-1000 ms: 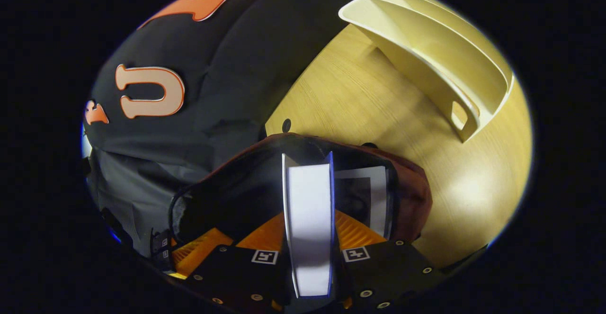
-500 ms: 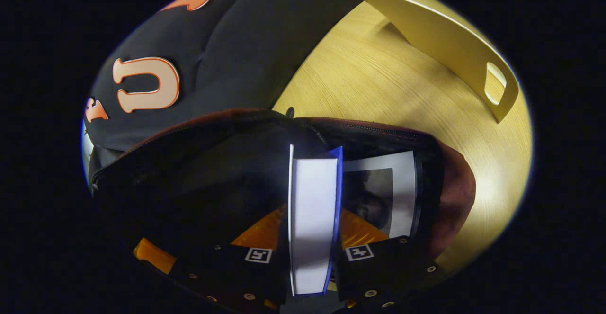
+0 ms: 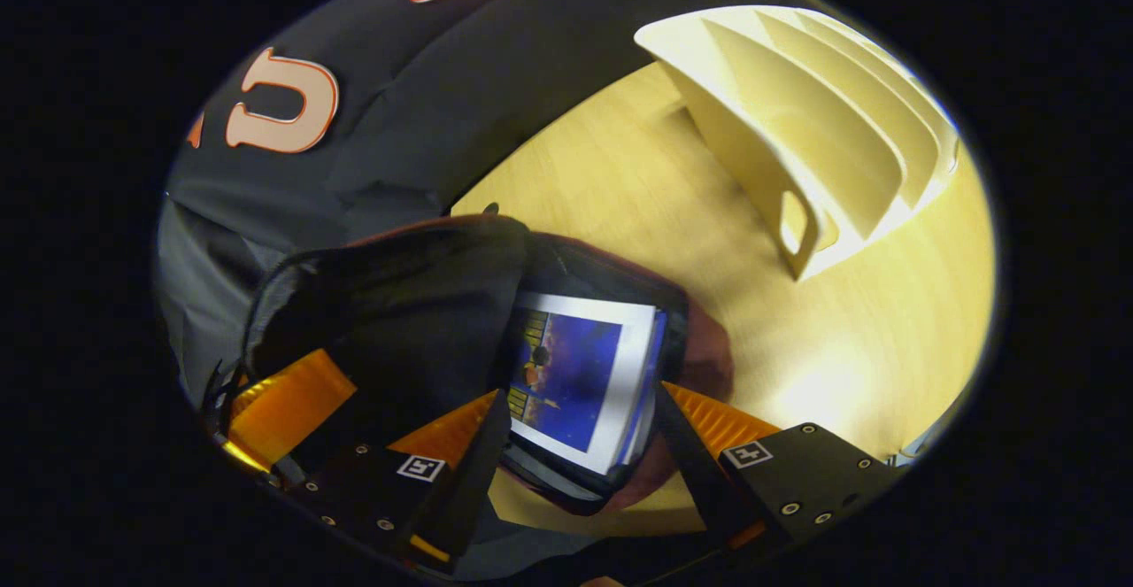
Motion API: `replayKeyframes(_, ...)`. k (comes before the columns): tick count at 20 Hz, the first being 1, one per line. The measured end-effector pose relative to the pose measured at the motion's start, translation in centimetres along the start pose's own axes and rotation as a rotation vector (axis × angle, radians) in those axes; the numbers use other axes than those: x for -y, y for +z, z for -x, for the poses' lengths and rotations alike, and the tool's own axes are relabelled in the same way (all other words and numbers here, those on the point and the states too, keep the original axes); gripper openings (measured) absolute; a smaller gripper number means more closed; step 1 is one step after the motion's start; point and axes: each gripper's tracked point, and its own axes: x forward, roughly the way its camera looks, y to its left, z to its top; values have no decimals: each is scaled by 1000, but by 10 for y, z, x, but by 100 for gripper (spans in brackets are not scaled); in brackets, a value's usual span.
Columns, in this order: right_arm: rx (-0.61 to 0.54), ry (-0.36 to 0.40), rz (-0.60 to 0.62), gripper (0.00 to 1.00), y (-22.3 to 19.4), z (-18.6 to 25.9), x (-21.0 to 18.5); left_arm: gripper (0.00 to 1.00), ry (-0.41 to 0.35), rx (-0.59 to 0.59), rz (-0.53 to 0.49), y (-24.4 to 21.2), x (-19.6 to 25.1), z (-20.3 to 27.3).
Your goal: Open the schoolbag, grab two books from the bookshelf and put them into the schoolbag.
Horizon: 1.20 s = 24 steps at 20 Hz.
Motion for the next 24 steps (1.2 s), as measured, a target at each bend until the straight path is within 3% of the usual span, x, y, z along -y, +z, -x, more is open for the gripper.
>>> replayKeyframes(3, 123, -17, 6, 97, 41, 36, 16, 12, -10, 3, -6, 1, 11, -8)
replayKeyframes(5, 203, -40, 42, 98, 69, 64, 34, 22, -33, 4, 9, 3, 26, -13)
replayKeyframes(6, 236, -43, 57, 97, 80, 78, 44, 32, -58, 9, 18, 6, 39, -15)
replayKeyframes(8, 280, -58, 91, 97, 99, 105, 70, 35, -83, 50, 43, 21, 65, -16)
replayKeyframes(12, 369, -99, 197, 98, 144, 160, 122, 61, -33, 112, 122, 48, 111, -36)
replayKeyframes(14, 408, -92, 275, 97, 167, 184, 138, 72, 5, 142, 174, 62, 140, -43)
replayKeyframes(17, 475, -118, 392, 97, 199, 222, 171, 85, 124, 236, 186, 90, 167, -52)
replayKeyframes(18, 496, -122, 429, 97, 208, 235, 179, 94, 162, 263, 185, 90, 173, -56)
replayKeyframes(24, 633, -77, 618, 97, 235, 305, 188, 97, 379, 487, 229, 103, 200, -29)
